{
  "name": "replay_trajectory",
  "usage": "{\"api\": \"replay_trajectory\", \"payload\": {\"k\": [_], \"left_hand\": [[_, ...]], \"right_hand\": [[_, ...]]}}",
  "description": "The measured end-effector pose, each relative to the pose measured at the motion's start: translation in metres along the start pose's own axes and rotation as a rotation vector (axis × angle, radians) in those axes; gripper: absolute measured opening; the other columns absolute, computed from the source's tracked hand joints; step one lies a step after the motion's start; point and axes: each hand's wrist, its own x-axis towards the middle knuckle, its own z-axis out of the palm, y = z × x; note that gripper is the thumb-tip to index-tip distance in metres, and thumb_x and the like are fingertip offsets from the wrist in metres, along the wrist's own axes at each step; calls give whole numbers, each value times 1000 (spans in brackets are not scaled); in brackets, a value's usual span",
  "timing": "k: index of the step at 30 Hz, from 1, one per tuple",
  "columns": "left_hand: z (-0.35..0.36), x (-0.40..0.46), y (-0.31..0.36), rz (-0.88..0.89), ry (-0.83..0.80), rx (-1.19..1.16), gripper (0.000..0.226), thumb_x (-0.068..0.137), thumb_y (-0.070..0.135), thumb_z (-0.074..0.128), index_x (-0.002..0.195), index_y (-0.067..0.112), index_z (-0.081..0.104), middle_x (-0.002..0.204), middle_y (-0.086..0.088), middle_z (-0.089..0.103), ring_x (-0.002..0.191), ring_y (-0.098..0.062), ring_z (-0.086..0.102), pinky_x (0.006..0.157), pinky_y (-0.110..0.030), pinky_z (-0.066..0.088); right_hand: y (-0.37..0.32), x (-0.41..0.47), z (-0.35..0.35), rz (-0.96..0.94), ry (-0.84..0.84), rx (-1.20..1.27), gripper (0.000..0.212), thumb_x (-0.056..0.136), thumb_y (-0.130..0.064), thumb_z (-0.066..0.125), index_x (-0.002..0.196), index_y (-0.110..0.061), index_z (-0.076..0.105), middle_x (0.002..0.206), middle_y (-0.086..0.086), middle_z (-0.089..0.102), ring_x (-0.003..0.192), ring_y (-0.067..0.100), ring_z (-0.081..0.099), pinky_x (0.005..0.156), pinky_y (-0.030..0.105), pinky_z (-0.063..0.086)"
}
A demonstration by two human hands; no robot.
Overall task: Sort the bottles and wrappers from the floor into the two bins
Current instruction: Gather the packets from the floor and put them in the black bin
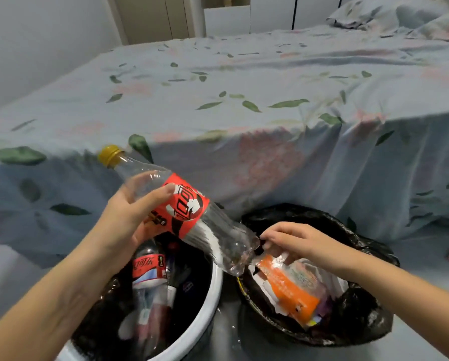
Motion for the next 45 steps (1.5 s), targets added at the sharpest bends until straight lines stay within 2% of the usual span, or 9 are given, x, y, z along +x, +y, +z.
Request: {"api": "replay_trajectory", "payload": {"k": [5, 11, 14, 18, 24, 31, 37, 40, 45], "left_hand": [[-46, -8, 10, 63, 144, 159, 70, 38, 45, 82, 103, 33, 58, 77, 8, 74, 64, -7, 67, 54, -23, 54], [-74, -9, -17, -136, 138, 452, 83, 44, 51, 87, 116, 23, 56, 100, -6, 73, 81, -13, 72, 55, -28, 54], [-67, -2, -34, -174, 77, 608, 60, 60, 46, 85, 109, 20, 61, 93, -4, 74, 76, -7, 70, 55, -25, 55], [-52, 8, -60, -133, 91, 913, 78, 45, 67, 81, 108, 28, 55, 100, 14, 66, 92, -8, 65, 81, -31, 53], [-39, 3, -88, -98, -4, 1432, 64, 69, 48, 72, 126, 27, 53, 124, 5, 50, 109, -14, 56, 88, -37, 52], [0, 8, -48, 167, -2, 1371, 31, 80, 45, 63, 108, 31, 62, 106, 9, 54, 95, -13, 58, 81, -32, 49], [101, 30, -24, 423, -320, 1395, 30, 86, 45, 57, 110, 29, 61, 105, 9, 52, 99, -14, 56, 82, -33, 49], [158, 42, -23, 507, -462, 1415, 29, 84, 46, 57, 107, 30, 63, 105, 8, 56, 99, -15, 57, 84, -33, 49], [255, 51, -13, 628, -604, 1350, 27, 76, 51, 58, 91, 31, 68, 91, 9, 60, 84, -13, 57, 80, -30, 48]], "right_hand": [[23, -11, -5, 70, 27, -56, 16, 84, -36, 65, 98, -29, 69, 90, -6, 72, 80, 5, 65, 74, 27, 54], [44, 0, -1, 165, 75, -258, 11, 85, -21, 68, 95, -26, 68, 88, 0, 70, 69, 7, 65, 62, 21, 53], [48, 2, 3, 163, 65, -375, 8, 86, -21, 67, 93, -25, 67, 86, -2, 70, 71, 8, 65, 60, 15, 48], [43, -1, 7, 118, 47, -480, 5, 88, -28, 64, 91, -27, 68, 85, -7, 70, 77, 3, 64, 72, 17, 51], [36, -6, 7, 117, 35, -494, 23, 91, -43, 55, 93, -25, 69, 88, -7, 71, 77, 2, 63, 69, 14, 47], [34, -8, -6, 103, 41, -512, 27, 89, -45, 56, 98, -23, 69, 94, -9, 69, 89, 3, 63, 84, 22, 52], [34, -17, -37, 11, 139, -704, 26, 89, -47, 56, 95, -25, 69, 85, -12, 69, 75, 0, 60, 69, 16, 46], [36, -27, -78, -76, 287, -876, 23, 88, -43, 56, 92, -24, 68, 90, -7, 68, 86, 11, 60, 78, 31, 49], [75, -57, -177, -13, 655, -851, 21, 86, -37, 58, 92, -20, 70, 96, -3, 71, 93, 18, 61, 82, 36, 49]]}}
